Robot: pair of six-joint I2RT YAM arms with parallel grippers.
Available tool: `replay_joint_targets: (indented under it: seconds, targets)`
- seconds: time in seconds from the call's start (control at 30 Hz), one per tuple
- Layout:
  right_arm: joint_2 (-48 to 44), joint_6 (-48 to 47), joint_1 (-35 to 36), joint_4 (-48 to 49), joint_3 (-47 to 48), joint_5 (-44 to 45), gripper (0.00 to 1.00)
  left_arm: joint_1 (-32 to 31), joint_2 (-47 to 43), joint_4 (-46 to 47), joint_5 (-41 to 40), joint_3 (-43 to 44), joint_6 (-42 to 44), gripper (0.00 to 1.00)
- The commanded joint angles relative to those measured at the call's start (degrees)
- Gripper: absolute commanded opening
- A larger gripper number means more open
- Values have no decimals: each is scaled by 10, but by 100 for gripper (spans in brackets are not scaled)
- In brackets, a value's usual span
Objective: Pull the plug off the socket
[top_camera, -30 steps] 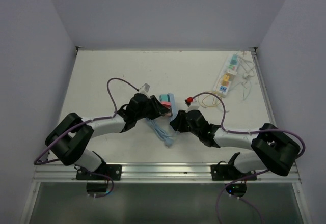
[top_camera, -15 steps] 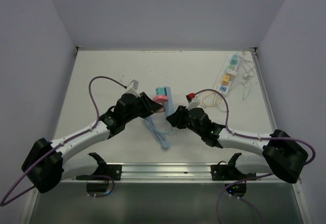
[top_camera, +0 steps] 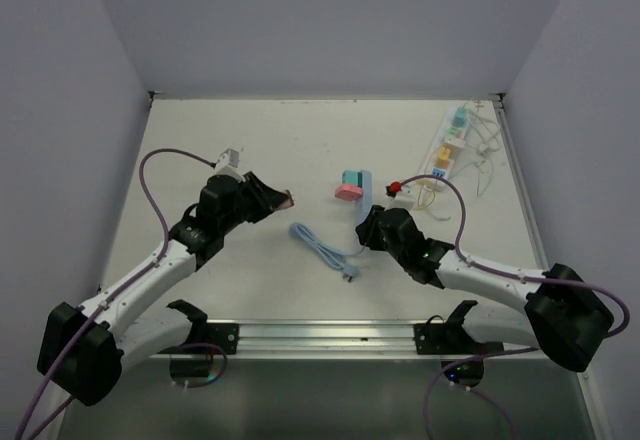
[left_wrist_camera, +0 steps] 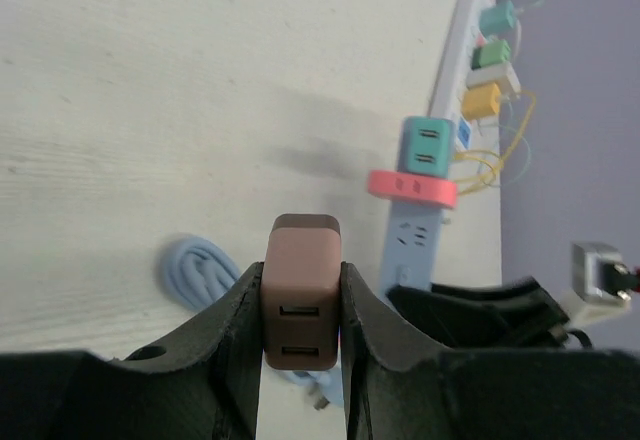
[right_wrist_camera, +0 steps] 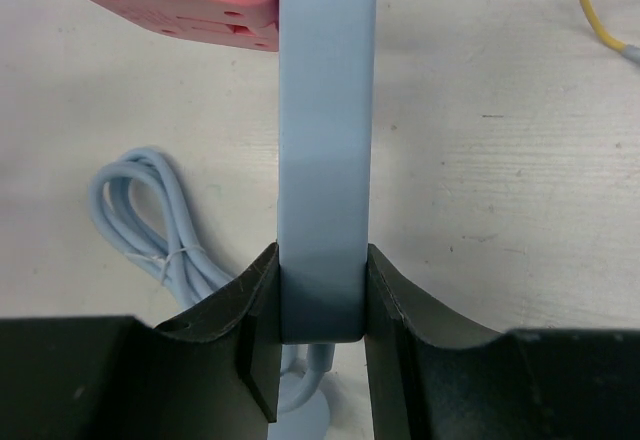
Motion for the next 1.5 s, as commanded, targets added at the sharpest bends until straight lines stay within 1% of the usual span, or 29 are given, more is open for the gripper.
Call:
replay_joint_targets:
  seconds: [0.0, 0.03, 0.13, 0.17, 0.2, 0.23, 0.3, 0.33, 0.4, 0.43, 0.47, 0.5, 0.6, 0.67, 0.8, 0.83, 0.87, 0.9, 1.0, 1.1, 1.13, 1.2, 1.23, 1.3, 1.33, 1.47]
  targets:
    - [-51, -36, 1, 39, 14, -15, 0, 81, 49, 76, 71, -23, 47, 0]
    - [-55, -40, 2, 39, 14, -30, 0, 105, 67, 93, 77, -27, 57, 1]
    - [-62, -63, 2, 35, 17, -45, 0, 132, 143, 154, 95, -28, 64, 3]
    - [-62, -68, 2, 35, 20, -57, 0, 148, 163, 193, 107, -30, 63, 4]
    - [-60, -73, 2, 37, 20, -63, 0, 154, 199, 214, 115, -32, 63, 6]
    - [-60, -74, 2, 39, 20, -68, 0, 161, 217, 230, 119, -30, 64, 12]
    - [-55, -79, 2, 40, 23, -82, 0, 173, 264, 262, 144, -27, 63, 19]
    - [-53, -80, 1, 40, 24, -85, 0, 177, 274, 272, 152, -27, 61, 25]
    - [-51, -83, 2, 42, 25, -93, 0, 183, 288, 285, 161, -33, 61, 35]
    - [-47, -84, 1, 41, 26, -95, 0, 184, 287, 288, 162, -41, 64, 46]
    - [-43, -85, 1, 42, 27, -98, 0, 184, 284, 289, 163, -46, 67, 53]
    - [-41, -85, 2, 45, 27, -104, 0, 184, 276, 288, 162, -49, 69, 65]
    - [-26, -86, 2, 51, 31, -122, 0, 184, 251, 265, 163, -61, 88, 78]
    - [-16, -89, 1, 50, 38, -130, 0, 184, 231, 235, 164, -62, 115, 80]
    - [-11, -101, 1, 19, 58, -141, 0, 181, 149, 188, 179, -62, 159, 82]
    - [-11, -102, 2, 14, 63, -141, 0, 178, 135, 179, 184, -60, 165, 95]
    - [-15, -103, 2, 10, 64, -142, 0, 175, 111, 160, 193, -58, 165, 98]
    - [-17, -103, 2, 8, 65, -143, 0, 170, 101, 153, 198, -56, 162, 99]
    - [-15, -112, 2, 0, 72, -150, 0, 146, 72, 143, 209, -53, 132, 100]
    - [-10, -121, 2, -6, 82, -161, 0, 100, 62, 150, 191, -45, 104, 100]
    - [-7, -124, 2, -6, 85, -166, 0, 71, 64, 150, 185, -31, 107, 100]
    - [-6, -131, 2, -12, 91, -185, 0, 46, 79, 150, 177, -3, 124, 99]
    - [-5, -134, 2, -16, 98, -189, 0, 27, 85, 145, 172, 6, 151, 100]
    - [-8, -144, 3, -32, 104, -195, 0, 17, 100, 128, 170, 30, 180, 100]
    - [-13, -149, 2, -38, 108, -196, 0, 12, 101, 121, 169, 36, 208, 100]
    - [-21, -165, 2, -73, 120, -196, 0, 1, 110, 100, 156, 53, 267, 95]
